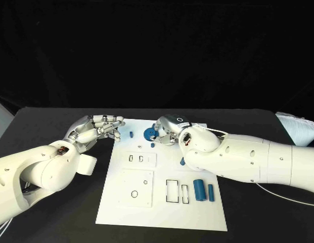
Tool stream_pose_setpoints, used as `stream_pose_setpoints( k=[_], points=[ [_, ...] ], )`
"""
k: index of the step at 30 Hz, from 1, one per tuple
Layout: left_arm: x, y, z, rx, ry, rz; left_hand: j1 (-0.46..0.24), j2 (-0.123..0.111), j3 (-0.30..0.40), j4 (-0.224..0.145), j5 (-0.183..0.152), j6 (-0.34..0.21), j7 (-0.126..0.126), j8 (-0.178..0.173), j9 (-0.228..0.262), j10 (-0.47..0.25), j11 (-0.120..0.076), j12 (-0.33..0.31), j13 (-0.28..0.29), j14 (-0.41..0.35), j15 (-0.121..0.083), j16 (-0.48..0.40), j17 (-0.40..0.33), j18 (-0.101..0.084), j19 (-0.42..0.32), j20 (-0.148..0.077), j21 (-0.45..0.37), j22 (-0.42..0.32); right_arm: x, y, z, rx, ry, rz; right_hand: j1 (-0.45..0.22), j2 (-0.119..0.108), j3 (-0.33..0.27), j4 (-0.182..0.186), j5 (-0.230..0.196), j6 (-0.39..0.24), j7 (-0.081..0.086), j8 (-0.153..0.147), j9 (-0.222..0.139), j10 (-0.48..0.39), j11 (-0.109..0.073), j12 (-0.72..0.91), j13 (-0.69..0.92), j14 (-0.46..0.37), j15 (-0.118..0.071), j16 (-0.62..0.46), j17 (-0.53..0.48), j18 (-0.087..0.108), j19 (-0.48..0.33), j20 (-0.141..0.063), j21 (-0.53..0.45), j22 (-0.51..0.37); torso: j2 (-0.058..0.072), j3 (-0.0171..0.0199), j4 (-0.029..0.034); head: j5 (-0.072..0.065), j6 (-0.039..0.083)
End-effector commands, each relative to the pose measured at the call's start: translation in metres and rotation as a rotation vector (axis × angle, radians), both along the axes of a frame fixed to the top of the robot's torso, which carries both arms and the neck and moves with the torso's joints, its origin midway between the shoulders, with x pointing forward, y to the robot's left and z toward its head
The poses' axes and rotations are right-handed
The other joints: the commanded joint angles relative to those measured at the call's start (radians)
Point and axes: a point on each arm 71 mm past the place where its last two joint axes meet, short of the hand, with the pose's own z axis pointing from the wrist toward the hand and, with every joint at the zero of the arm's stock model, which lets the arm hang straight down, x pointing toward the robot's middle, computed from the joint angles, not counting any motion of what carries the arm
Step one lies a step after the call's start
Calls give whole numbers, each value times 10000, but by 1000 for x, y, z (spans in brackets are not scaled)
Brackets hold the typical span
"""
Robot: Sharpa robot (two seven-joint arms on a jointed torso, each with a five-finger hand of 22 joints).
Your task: Assemble the parts on the task board
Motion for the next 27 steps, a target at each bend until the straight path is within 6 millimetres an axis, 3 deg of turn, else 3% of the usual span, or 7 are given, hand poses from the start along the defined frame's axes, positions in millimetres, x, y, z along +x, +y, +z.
stream_pose_setpoints(
  k=[1, 7, 10, 15, 21, 23, 27],
  points=[
    [0, -2, 1, -55, -64, -146, 28, 77, 44, -57, -24, -57, 0, -39, -16, -78, 23, -40, -15, -79, -1, 53, -13, 139, -86, -16, 60, 16, -2, -2, -5, 132, 412, -1, -91, 36, 74, -1, 47, 65, 12, -37, 5, 1048, 58, 46, 2633, 960, 64, 15, 2344, -144, 1047, 56, 47, 2635, -1, 0, -4, 9, 8],
    [0, -1, 1, -39, -67, -110, 49, 82, 66, -84, -24, -61, 2, -41, -17, -85, 25, -36, -14, -83, -1, 54, -18, 140, -98, -15, 83, 29, -7, -12, 1, 1225, 127, 51, -103, 42, 100, 2, 83, 72, 10, -41, 3, 1048, 58, 46, 2633, 960, 64, 15, 2344, -144, 1047, 55, 47, 2635, -10, 16, -29, 15, 18],
    [0, 0, 1, -32, -66, -94, 49, 82, 66, -84, -24, -61, 2, -41, -17, -85, 25, -36, -14, -83, -1, 54, -18, 140, -98, -15, 83, 29, -10, -23, 11, 2493, -350, 210, 175, -149, 340, -125, 617, 131, -3, -62, -6, 1048, 39, 46, 2633, 949, 48, 0, 2295, -144, 1047, 36, 47, 2635, -19, 17, -58, 30, 10],
    [1, 0, 1, -24, -67, -76, 56, 84, 74, -94, -24, -63, 3, -42, -17, -89, 26, -35, -13, -85, 0, 54, -20, 141, -103, -14, 93, 34, -13, -43, 25, 3879, -773, 318, 350, -298, 505, -198, 676, 94, 15, -125, -31, 1048, 52, 46, 2633, 955, 52, 8, 2323, -144, 1047, 38, 47, 2635, -31, 20, -69, 15, 46],
    [0, 1, 1, -36, -79, -88, 56, 84, 74, -94, -24, -63, 3, -42, -17, -89, 26, -35, -13, -85, 0, 54, -20, 141, -103, -14, 93, 34, -16, -76, 38, 4711, -678, 330, 470, -491, 642, -236, 163, 111, 39, -181, -48, 1048, 78, 46, 2633, 962, 76, 17, 2354, -144, 1047, 58, 47, 2635, -71, 44, -172, 25, 29],
    [0, 1, 1, -46, -85, -105, 56, 84, 74, -94, -24, -63, 3, -42, -17, -89, 26, -35, -13, -85, 0, 54, -20, 141, -103, -14, 93, 34, -17, -87, 40, 4787, -524, 421, 996, -665, 820, -609, -230, 149, 40, -196, -48, 1048, 76, 46, 2633, 977, 72, 37, 2419, -144, 1047, 59, 47, 2635, -80, 53, -216, 36, 39],
    [0, -1, 1, -85, -101, -205, 63, 73, 88, -120, -25, -71, 4, -47, -20, -99, 29, -32, -12, -97, 4, 51, -26, 140, -123, -12, 118, 49, -20, -111, 39, 4729, -71, 488, 1367, -867, 910, -899, -753, 194, 57, -240, -62, 1048, 91, 46, 2633, 985, 93, 49, 2458, -144, 1047, 75, 47, 2635, -98, 79, -269, 8, 75]
  ],
)
